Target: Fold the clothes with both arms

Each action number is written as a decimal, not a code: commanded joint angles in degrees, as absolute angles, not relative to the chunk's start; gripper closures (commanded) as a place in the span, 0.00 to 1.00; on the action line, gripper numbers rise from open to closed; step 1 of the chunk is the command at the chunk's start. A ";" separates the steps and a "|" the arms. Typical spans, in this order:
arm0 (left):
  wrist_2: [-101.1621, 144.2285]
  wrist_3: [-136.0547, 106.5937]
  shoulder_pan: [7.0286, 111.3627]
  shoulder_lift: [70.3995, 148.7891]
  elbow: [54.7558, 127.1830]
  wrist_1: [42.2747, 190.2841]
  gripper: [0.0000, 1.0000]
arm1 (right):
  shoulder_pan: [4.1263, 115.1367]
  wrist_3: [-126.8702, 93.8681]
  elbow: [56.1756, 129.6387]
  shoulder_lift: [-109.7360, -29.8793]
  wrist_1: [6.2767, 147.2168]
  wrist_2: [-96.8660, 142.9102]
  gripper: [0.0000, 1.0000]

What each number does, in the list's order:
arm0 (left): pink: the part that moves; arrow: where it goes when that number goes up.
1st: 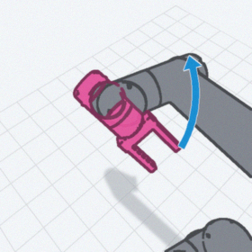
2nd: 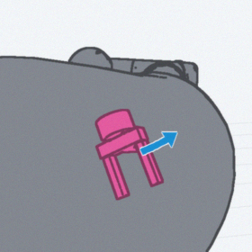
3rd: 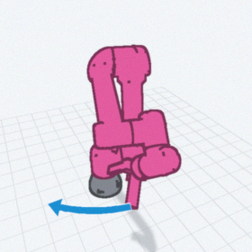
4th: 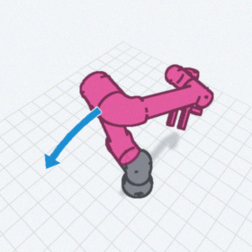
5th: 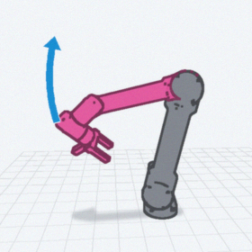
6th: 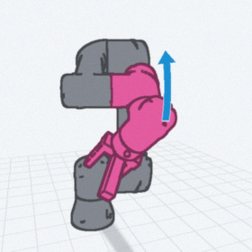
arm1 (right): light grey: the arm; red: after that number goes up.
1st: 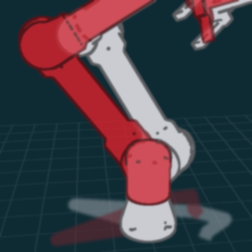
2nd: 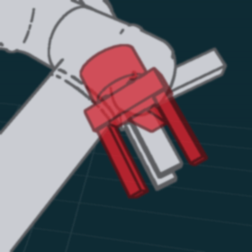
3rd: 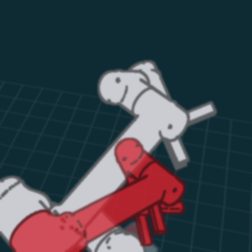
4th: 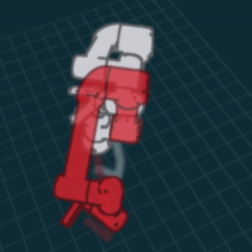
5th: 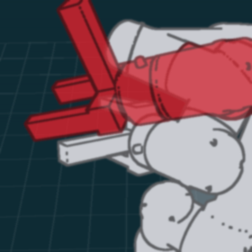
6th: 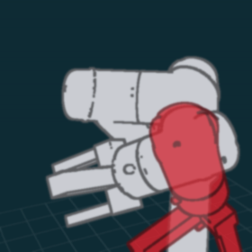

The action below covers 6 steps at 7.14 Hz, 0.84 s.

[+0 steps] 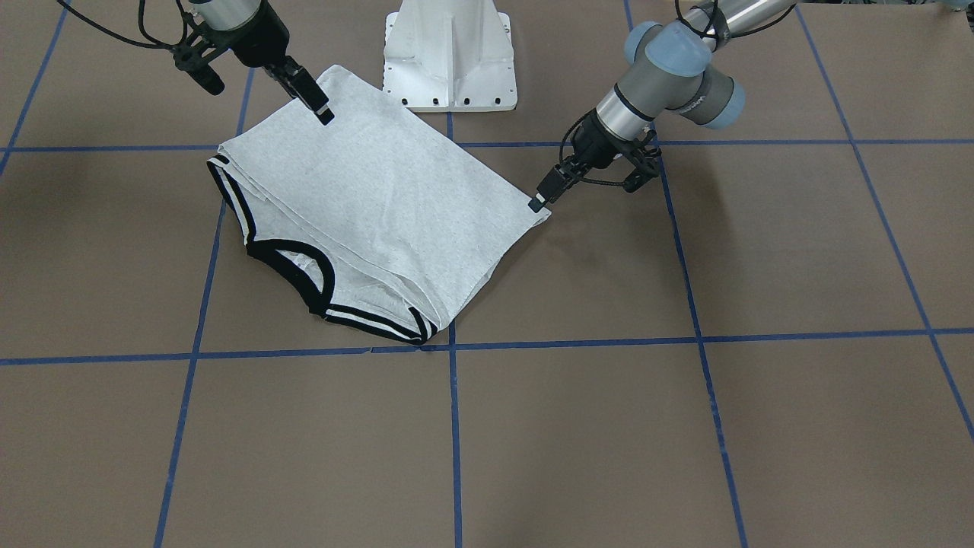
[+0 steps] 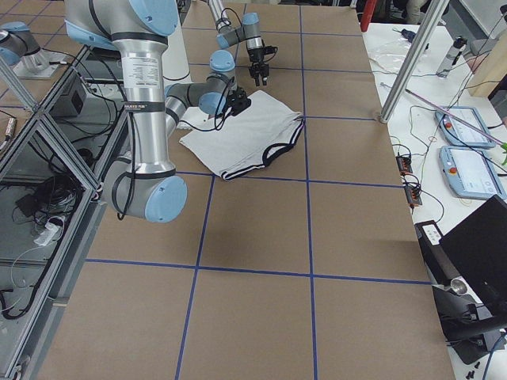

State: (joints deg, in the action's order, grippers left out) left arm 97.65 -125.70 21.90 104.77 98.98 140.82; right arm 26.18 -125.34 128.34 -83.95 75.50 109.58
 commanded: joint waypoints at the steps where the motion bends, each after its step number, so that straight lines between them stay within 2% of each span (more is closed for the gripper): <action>1: 96.33 -126.30 20.65 106.17 99.05 135.88 0.35 | 26.89 -124.80 127.53 -83.24 75.41 109.60 0.00; 2: 96.33 -126.30 20.48 106.35 98.97 135.79 0.38 | 26.89 -124.80 127.18 -83.06 75.50 109.51 0.00; 4: 96.33 -126.30 20.57 105.83 99.92 135.79 1.00 | 26.98 -124.80 127.27 -83.06 75.50 109.51 0.00; 6: 96.33 -126.12 20.74 105.73 101.06 135.70 1.00 | 26.98 -124.80 127.18 -82.97 75.41 109.34 0.00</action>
